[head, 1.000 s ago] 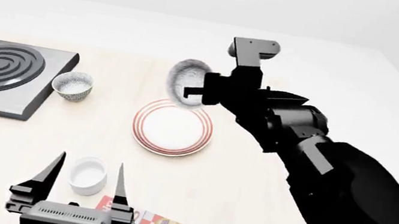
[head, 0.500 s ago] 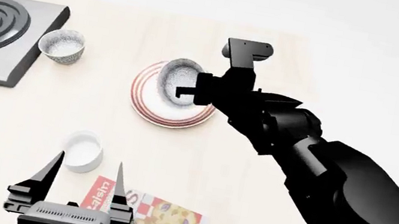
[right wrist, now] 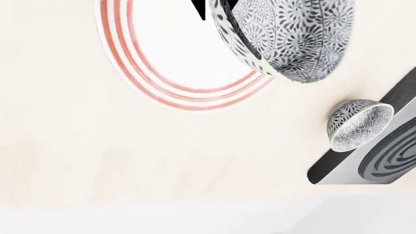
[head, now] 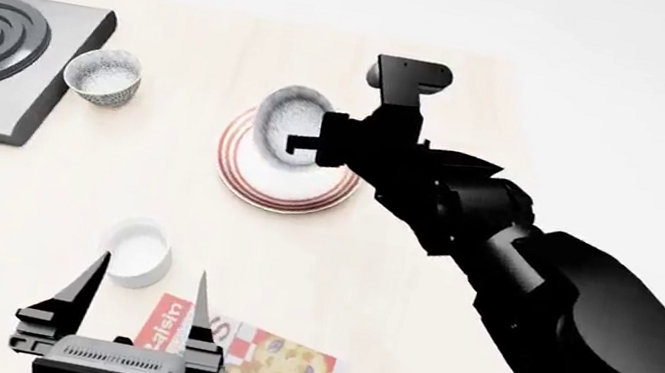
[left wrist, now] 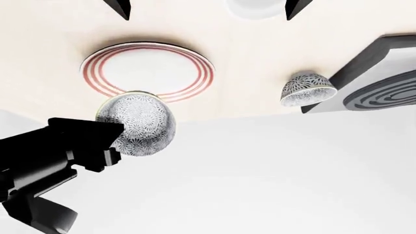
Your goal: Pick the akita bowl next to the cookies box and place it on the plate.
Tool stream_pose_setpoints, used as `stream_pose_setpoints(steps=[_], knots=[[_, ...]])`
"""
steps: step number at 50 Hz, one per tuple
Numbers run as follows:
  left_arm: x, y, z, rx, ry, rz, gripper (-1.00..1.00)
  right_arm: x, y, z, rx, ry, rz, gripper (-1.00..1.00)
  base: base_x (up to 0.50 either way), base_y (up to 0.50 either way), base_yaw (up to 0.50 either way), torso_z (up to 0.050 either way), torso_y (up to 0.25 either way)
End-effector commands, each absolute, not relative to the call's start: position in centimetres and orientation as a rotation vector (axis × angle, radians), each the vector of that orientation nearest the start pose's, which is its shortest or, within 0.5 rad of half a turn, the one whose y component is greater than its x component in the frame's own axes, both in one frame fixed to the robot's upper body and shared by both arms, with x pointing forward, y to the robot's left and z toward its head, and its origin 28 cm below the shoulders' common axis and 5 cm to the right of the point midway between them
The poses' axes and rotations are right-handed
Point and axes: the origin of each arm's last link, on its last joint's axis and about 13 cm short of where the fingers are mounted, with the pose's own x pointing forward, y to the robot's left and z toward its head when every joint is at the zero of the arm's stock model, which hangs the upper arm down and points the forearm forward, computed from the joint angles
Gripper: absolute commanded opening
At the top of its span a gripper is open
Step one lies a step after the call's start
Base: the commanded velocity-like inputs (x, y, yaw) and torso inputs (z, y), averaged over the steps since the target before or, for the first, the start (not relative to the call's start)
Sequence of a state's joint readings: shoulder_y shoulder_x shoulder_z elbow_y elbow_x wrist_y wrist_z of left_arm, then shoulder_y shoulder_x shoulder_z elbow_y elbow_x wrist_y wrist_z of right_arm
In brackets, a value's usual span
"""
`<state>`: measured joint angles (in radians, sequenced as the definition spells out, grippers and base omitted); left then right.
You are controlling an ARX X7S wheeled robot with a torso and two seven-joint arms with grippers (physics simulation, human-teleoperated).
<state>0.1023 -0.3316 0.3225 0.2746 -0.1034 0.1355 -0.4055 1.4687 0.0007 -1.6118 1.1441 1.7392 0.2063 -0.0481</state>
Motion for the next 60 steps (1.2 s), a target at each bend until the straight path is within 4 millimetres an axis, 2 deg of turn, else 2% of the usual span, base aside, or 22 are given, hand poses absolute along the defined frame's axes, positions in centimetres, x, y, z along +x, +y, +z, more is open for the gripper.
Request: stream_pose_setpoints(steps=[1, 9, 21, 22, 44, 48, 50, 57, 58, 60], knots=[[17.8, 20.6, 5.2, 0.080, -0.261, 0.028, 1.00, 41.4, -1.9, 20.3, 0.129, 0.324, 0.496, -1.00, 0.00, 0.00, 0.00, 0.000, -0.250], [17.8, 20.5, 5.1, 0.083, -0.257, 0.014, 1.00, 41.5, -2.0, 20.2, 0.136, 0.316, 0.491, -1.00, 0.00, 0.00, 0.00, 0.000, -0.239], [17.7, 20.7, 5.2, 0.059, -0.264, 0.014, 1.00, 41.9, -1.8, 21.0, 0.170, 0.201, 0.471, -1.00, 0.00, 0.00, 0.00, 0.000, 0.000], [17.7, 20.7, 5.2, 0.059, -0.264, 0.014, 1.00, 41.9, -1.8, 21.0, 0.198, 0.210, 0.473, 1.00, 0.00, 0.00, 0.00, 0.000, 0.000], [17.7, 20.7, 5.3, 0.058, -0.264, 0.013, 1.00, 41.8, -1.8, 20.4, 0.155, 0.196, 0.473, 1.00, 0.00, 0.00, 0.00, 0.000, 0.000], [17.6, 20.7, 5.3, 0.057, -0.267, 0.016, 1.00, 42.2, -1.8, 21.7, 0.174, 0.104, 0.453, 1.00, 0.00, 0.00, 0.00, 0.000, 0.000], [17.6, 20.7, 5.3, 0.058, -0.266, 0.016, 1.00, 42.4, -1.7, 23.3, 0.214, 0.058, 0.437, 1.00, 0.00, 0.00, 0.00, 0.000, 0.000], [17.6, 20.7, 5.2, 0.062, -0.266, 0.015, 1.00, 42.7, -2.0, 26.0, 0.184, -0.001, 0.387, 1.00, 0.00, 0.00, 0.00, 0.000, 0.000], [17.6, 20.6, 5.3, 0.058, -0.266, 0.014, 1.00, 42.2, -2.3, 26.3, 0.193, 0.004, 0.456, 1.00, 0.00, 0.00, 0.00, 0.000, 0.000], [17.5, 20.7, 5.3, 0.058, -0.270, 0.011, 1.00, 41.1, -3.0, 26.8, 0.180, -0.023, 0.426, 1.00, 0.00, 0.00, 0.00, 0.000, 0.000]])
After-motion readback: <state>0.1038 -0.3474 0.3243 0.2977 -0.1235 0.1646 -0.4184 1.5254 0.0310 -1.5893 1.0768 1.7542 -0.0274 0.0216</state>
